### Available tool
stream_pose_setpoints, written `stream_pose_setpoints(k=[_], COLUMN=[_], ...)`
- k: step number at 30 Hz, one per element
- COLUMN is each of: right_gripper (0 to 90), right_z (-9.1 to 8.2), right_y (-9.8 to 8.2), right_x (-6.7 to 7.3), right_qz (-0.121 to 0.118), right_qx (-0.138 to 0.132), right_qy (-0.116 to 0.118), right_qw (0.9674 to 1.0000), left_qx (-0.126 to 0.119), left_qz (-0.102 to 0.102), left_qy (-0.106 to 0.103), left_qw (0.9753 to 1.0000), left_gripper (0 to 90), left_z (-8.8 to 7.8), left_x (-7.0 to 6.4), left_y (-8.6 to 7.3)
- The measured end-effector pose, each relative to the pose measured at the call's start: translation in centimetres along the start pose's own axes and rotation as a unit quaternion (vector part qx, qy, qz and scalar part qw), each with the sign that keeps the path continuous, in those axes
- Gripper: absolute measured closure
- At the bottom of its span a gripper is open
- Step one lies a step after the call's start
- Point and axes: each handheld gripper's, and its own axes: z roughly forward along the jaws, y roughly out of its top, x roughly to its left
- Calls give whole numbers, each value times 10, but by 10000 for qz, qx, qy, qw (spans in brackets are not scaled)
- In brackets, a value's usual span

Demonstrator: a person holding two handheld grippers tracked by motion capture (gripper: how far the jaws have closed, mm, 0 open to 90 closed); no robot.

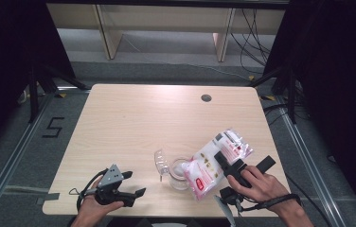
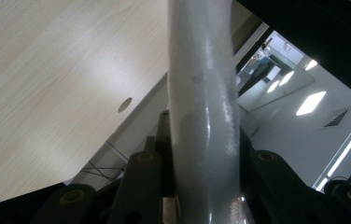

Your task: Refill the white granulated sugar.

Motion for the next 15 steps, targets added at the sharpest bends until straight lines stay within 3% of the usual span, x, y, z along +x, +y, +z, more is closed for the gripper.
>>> stream_pose_setpoints(k=[4,5,11,15], right_gripper=[742,742,744,745], right_z=[0,0,0,0], right_y=[0,1,1,1], right_x=[-1,0,-3,-1], right_qz=[-34,50,-114,0], right_qx=[15,40,-2,36], right_qy=[0,11,-20,2], right_qw=[10000,10000,9999,10000], left_qx=[-30,11,39,37], left_qz=[-32,-24,2,3], left_qy=[-9,-17,-12,-10], left_qw=[10000,10000,10000,10000], left_gripper=[199,199,199,199], left_z=[1,0,0,-1], left_x=[-1,0,0,0], left_y=[0,0,0,0])
